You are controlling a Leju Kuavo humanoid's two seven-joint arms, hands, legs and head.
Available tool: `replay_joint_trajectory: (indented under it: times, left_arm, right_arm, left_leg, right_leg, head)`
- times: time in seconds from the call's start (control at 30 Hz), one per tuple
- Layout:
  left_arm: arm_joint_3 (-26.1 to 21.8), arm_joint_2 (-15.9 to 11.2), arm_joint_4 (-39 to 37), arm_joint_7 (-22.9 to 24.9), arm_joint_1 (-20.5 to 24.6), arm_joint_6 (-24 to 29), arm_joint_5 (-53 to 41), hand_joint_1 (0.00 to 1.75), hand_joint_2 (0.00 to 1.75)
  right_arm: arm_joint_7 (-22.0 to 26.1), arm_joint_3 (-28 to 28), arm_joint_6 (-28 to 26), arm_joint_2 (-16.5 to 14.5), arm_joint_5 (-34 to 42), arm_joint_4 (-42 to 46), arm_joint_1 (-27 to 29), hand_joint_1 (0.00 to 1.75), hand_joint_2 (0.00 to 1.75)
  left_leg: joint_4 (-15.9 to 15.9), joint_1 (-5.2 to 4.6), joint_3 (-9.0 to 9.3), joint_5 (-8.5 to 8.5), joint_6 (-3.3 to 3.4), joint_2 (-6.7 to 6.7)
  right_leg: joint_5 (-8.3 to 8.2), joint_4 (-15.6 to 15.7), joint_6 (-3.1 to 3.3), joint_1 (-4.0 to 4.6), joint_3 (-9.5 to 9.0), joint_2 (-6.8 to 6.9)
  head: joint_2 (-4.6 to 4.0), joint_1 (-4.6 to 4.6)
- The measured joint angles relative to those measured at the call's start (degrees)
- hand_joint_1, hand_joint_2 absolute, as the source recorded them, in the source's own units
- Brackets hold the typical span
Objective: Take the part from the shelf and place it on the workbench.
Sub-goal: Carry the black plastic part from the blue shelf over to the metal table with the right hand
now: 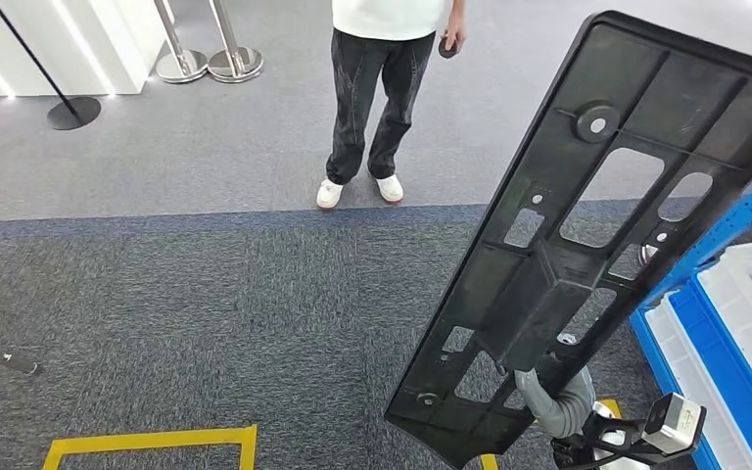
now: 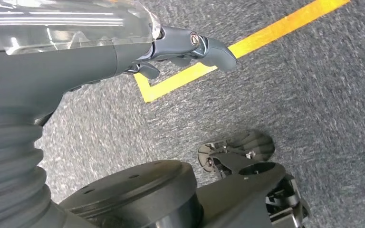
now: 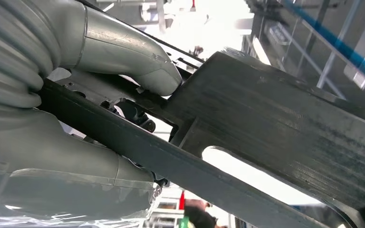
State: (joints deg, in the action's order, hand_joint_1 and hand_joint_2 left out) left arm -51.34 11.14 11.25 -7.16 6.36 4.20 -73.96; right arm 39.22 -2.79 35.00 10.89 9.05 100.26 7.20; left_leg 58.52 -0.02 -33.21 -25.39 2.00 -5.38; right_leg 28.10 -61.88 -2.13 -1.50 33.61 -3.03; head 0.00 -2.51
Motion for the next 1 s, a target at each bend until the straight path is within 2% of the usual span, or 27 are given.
replay_joint_trajectory:
  times: [0.03,0.07,0.13,0.17,0.23,0.27,0.3,0.33,0.37,0.4,0.43,0.5,0.53,0.57,0.6,0.67,0.7,0.73,0.8,0.83,0.87,0.9,0.93,0.97,1.0]
  left_arm:
    - [0.0,0.0,0.0,0.1,0.0,0.0,0.0,0.00,1.75]
    - [0.0,0.0,0.0,0.2,-0.1,0.0,0.0,0.00,1.75]
    - [0.0,0.0,0.0,0.3,-0.4,0.1,0.0,0.00,1.75]
    - [0.0,0.0,0.0,0.3,-0.6,0.2,0.1,0.00,1.75]
    - [0.0,0.1,0.0,0.2,-0.9,0.4,0.2,0.00,1.75]
    - [0.0,0.1,0.0,0.1,-0.9,0.5,0.3,0.00,1.75]
    - [0.0,0.0,0.0,0.0,-0.9,0.6,0.4,0.00,1.75]
    - [-0.1,0.0,0.0,-0.1,-0.9,0.7,0.5,0.00,1.75]
    - [-0.1,0.0,0.0,-0.2,-0.8,0.7,0.5,0.00,1.75]
    - [-0.1,0.0,0.0,-0.3,-0.8,0.7,0.6,0.00,1.75]
    - [-0.1,0.0,0.0,-0.3,-0.8,0.8,0.6,0.00,1.75]
    - [-0.1,0.0,0.0,-0.2,-0.9,0.8,0.7,0.00,1.75]
    - [-0.1,0.0,0.0,-0.2,-0.9,0.9,0.7,0.00,1.75]
    - [-0.1,0.0,0.0,-0.2,-0.9,0.9,0.8,0.00,1.75]
    - [-0.1,0.0,0.0,-0.3,-0.9,1.0,0.8,0.00,1.75]
    - [-0.1,0.0,0.0,-0.3,-1.1,1.1,0.9,0.00,1.75]
    - [-0.1,0.0,0.0,-0.3,-1.2,1.1,0.9,0.00,1.75]
    - [-0.1,0.0,0.0,-0.3,-1.2,1.1,0.9,0.00,1.75]
    - [-0.1,0.1,0.0,-0.3,-1.0,1.1,1.0,0.00,1.75]
    - [-0.1,0.1,0.0,-0.4,-1.0,1.1,1.0,0.00,1.75]
    - [-0.1,0.1,0.0,-0.3,-1.0,1.1,1.0,0.00,1.75]
    - [-0.1,0.1,0.0,-0.2,-1.1,1.1,1.0,0.00,1.75]
    - [-0.1,0.1,0.0,-0.1,-1.1,1.1,0.9,0.00,1.75]
    - [-0.1,0.1,0.0,0.0,-1.1,1.1,0.9,0.00,1.75]
    - [-0.1,0.1,0.0,0.1,-1.2,1.1,0.8,0.00,1.75]
  right_arm:
    - [0.0,0.1,0.0,0.0,0.0,-0.1,0.0,1.75,1.75]
    - [0.0,0.1,0.1,0.0,0.1,-0.1,-0.1,1.75,1.75]
    - [0.0,0.2,0.2,0.0,0.3,-0.4,-0.3,1.75,1.75]
    - [0.0,0.2,0.2,0.0,0.3,-0.4,-0.5,1.75,1.75]
    - [0.0,0.2,0.2,0.0,0.4,-0.5,-0.7,1.75,1.75]
    - [0.0,0.2,0.1,0.0,0.4,-0.6,-0.7,1.75,1.75]
    - [0.0,0.2,0.0,0.0,0.3,-0.7,-0.7,1.75,1.75]
    - [0.0,0.2,-0.1,0.0,0.3,-0.8,-0.7,1.75,1.75]
    - [0.0,0.2,-0.1,0.0,0.3,-1.0,-0.7,1.75,1.75]
    - [0.0,0.1,-0.1,0.0,0.3,-1.1,-0.9,1.75,1.75]
    - [0.0,0.1,-0.1,0.0,0.3,-1.2,-1.0,1.75,1.75]
    - [0.0,0.0,-0.1,0.0,0.3,-1.5,-1.6,1.75,1.75]
    - [0.0,-0.1,-0.1,0.0,0.3,-1.6,-1.8,1.75,1.75]
    - [0.0,-0.2,0.0,0.0,0.3,-1.8,-2.1,1.75,1.75]
    - [0.0,-0.3,0.0,0.0,0.3,-2.0,-2.4,1.75,1.75]
    - [0.0,-0.5,0.0,-0.1,0.3,-2.5,-3.0,1.75,1.75]
    - [0.0,-0.6,0.0,-0.1,0.3,-2.7,-3.3,1.75,1.75]
    - [0.0,-0.7,0.0,-0.2,0.3,-2.9,-3.6,1.75,1.75]
    - [0.0,-0.7,-0.1,-0.3,0.3,-3.3,-3.7,1.75,1.75]
    - [0.0,-0.7,-0.1,-0.5,0.3,-3.5,-3.7,1.75,1.75]
    - [0.0,-0.7,-0.1,-0.6,0.3,-3.7,-3.7,1.75,1.75]
    - [0.0,-0.7,0.0,-0.7,0.2,-3.9,-3.7,1.75,1.75]
    - [0.0,-0.7,0.0,-0.7,0.2,-4.1,-3.8,1.75,1.75]
    - [0.0,-0.7,0.1,-0.8,0.1,-4.2,-3.8,1.75,1.75]
    - [0.0,-0.7,0.3,-0.8,0.1,-4.3,-4.0,1.75,1.75]
  left_leg:
    - [0.2,0.02,-0.26,-0.03,-0.30,-0.62]
    - [0.3,0.07,-0.53,0.00,-0.65,-1.23]
    - [0.1,0.21,-0.91,0.20,-1.39,-2.23]
    - [0.4,0.22,-1.07,0.02,-1.68,-1.76]
    - [3.7,0.12,-2.65,-2.12,-2.17,1.26]
    - [7.0,0.10,-4.20,-3.97,-2.36,3.03]
    - [11.0,0.13,-6.11,-5.94,-2.56,4.06]
    - [14.5,0.18,-7.74,-7.36,-2.70,4.44]
    - [16.4,0.20,-8.56,-7.76,-2.76,4.62]
    - [16.2,0.20,-8.28,-7.11,-2.75,4.78]
    - [13.7,0.19,-6.82,-5.52,-2.65,5.10]
    - [5.5,-0.15,-2.36,-2.10,-2.12,7.35]
    - [2.4,-0.43,-0.76,-1.21,-1.70,8.46]
    - [0.6,-0.70,0.05,-0.92,-1.28,9.25]
    - [0.1,-0.92,0.10,-1.09,-0.92,9.27]
    - [-0.3,-0.85,0.04,-0.78,-0.18,7.99]
    - [-0.6,-0.74,0.18,-0.56,0.20,7.37]
    - [-0.9,-0.61,0.33,-0.32,0.57,6.74]
    - [-1.2,-0.46,0.48,-0.05,0.98,5.43]
    - [-1.2,-0.46,0.45,-0.03,1.05,4.69]
    - [-1.2,-0.48,0.44,-0.03,1.06,3.96]
    - [-1.1,-0.50,0.45,-0.04,1.05,3.22]
    - [-0.9,-0.49,0.48,-0.07,1.01,2.50]
    - [-0.8,-0.48,0.54,-0.14,0.91,1.75]
    - [-0.6,-0.43,0.56,-0.25,0.76,1.02]
  right_leg:
    - [-0.67,2.3,0.06,-0.08,-0.95,-1.16]
    - [-0.61,3.2,0.20,-0.05,-1.26,-1.87]
    - [-0.70,3.5,0.74,0.11,-1.33,-0.96]
    - [-0.80,3.7,1.12,0.08,-1.45,-0.34]
    - [-0.94,4.1,1.90,0.06,-1.71,1.26]
    - [-0.91,4.2,2.14,0.25,-1.78,2.12]
    - [-0.85,4.2,2.33,0.41,-1.79,3.06]
    - [-0.80,4.2,2.40,0.54,-1.79,3.98]
    - [-0.73,4.2,2.43,0.63,-1.81,4.89]
    - [-0.66,4.2,2.43,0.68,-1.87,5.72]
    - [-0.57,4.2,2.38,0.71,-1.98,6.43]
    - [-0.30,4.1,2.11,0.88,-2.32,7.61]
    - [-0.17,4.1,1.88,1.02,-2.43,8.11]
    - [-0.07,4.0,1.65,1.15,-2.49,8.64]
    - [-0.01,4.0,1.40,1.26,-2.52,9.19]
    - [0.16,4.0,0.82,1.17,-2.69,10.03]
    - [0.56,3.6,0.52,1.04,-2.67,9.35]
    - [1.57,2.2,0.26,0.89,-2.11,7.97]
    - [4.90,-4.2,-0.04,0.69,0.90,4.61]
    - [6.55,-8.2,-0.12,0.68,3.02,3.75]
    - [7.36,-11.3,-0.19,0.68,4.71,3.44]
    - [7.04,-12.5,-0.20,0.67,5.57,3.33]
    - [5.74,-11.7,-0.16,0.65,5.46,3.26]
    - [3.50,-8.5,-0.08,0.59,4.20,2.99]
    - [1.35,-4.4,0.06,0.46,2.43,2.09]
  head:
    - [0.00,0.00]
    - [0.00,-0.01]
    - [0.00,-0.01]
    - [0.00,-0.01]
    - [0.00,-0.01]
    - [0.00,-0.02]
    - [0.00,-0.02]
    - [0.00,-0.02]
    - [0.00,-0.02]
    - [0.00,-0.01]
    - [0.00,-0.02]
    - [0.00,-0.01]
    - [0.00,-0.01]
    - [0.00,-0.01]
    - [0.00,0.00]
    - [0.00,0.00]
    - [0.00,0.00]
    - [0.00,0.01]
    - [0.00,0.01]
    - [0.00,0.01]
    - [0.00,0.00]
    - [0.00,0.00]
    - [0.00,0.00]
    - [0.00,0.00]
    - [0.00,0.00]
